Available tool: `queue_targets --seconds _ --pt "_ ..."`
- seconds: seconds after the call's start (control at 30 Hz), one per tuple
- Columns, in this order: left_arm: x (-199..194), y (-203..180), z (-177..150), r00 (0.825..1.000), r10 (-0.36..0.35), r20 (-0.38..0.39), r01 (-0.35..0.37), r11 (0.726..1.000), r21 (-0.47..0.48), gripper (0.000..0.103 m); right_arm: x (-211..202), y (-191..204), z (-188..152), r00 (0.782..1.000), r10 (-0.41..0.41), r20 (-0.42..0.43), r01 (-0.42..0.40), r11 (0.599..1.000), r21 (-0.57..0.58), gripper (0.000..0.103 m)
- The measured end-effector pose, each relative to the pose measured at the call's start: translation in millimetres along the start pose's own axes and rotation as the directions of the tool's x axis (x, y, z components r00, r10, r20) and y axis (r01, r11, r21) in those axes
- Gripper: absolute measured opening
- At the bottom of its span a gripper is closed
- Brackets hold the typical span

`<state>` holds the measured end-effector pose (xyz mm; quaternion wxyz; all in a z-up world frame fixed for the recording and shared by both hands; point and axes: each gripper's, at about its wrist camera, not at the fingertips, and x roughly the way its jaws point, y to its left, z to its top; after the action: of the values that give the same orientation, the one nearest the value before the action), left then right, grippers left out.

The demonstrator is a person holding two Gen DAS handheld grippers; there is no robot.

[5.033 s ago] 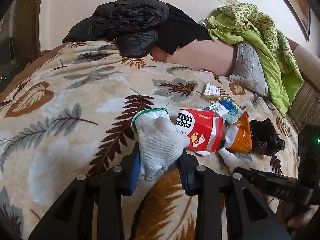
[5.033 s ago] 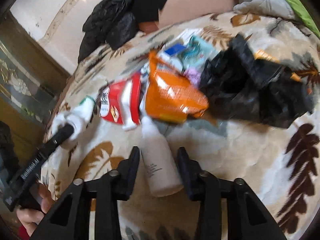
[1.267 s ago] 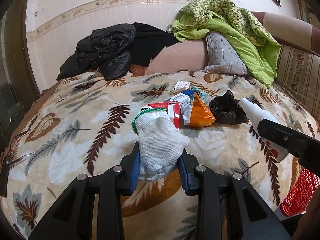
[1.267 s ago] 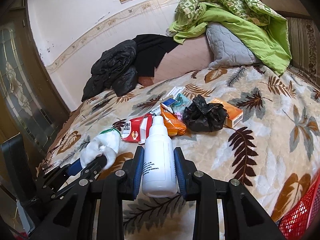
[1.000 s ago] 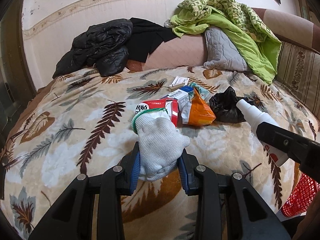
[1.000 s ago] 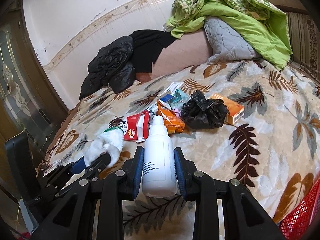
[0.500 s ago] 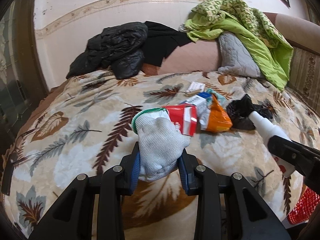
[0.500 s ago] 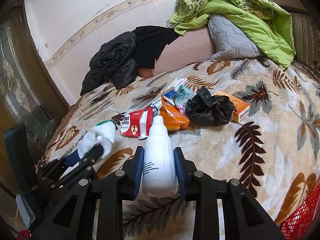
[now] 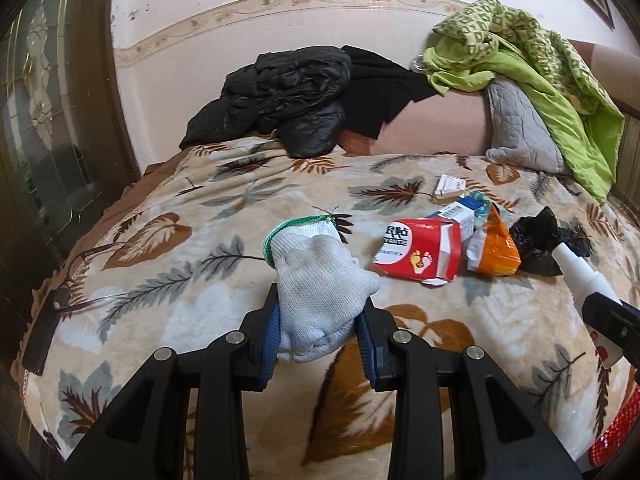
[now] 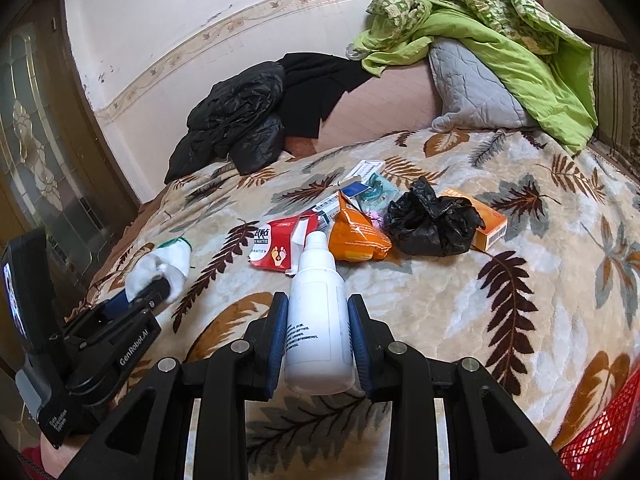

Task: Collect trash

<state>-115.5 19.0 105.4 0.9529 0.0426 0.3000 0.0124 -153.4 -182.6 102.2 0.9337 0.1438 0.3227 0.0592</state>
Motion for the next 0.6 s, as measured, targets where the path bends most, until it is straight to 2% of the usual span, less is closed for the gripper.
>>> queue_targets --seconds 0.6 --pt "-1.3 26.0 -1.9 0.999 0.044 0.002 -0.044 0.999 -0.025 0.033 11.2 17.6 -3.9 1.0 0.017 -0.018 -0.018 1.0 -0.023 0.033"
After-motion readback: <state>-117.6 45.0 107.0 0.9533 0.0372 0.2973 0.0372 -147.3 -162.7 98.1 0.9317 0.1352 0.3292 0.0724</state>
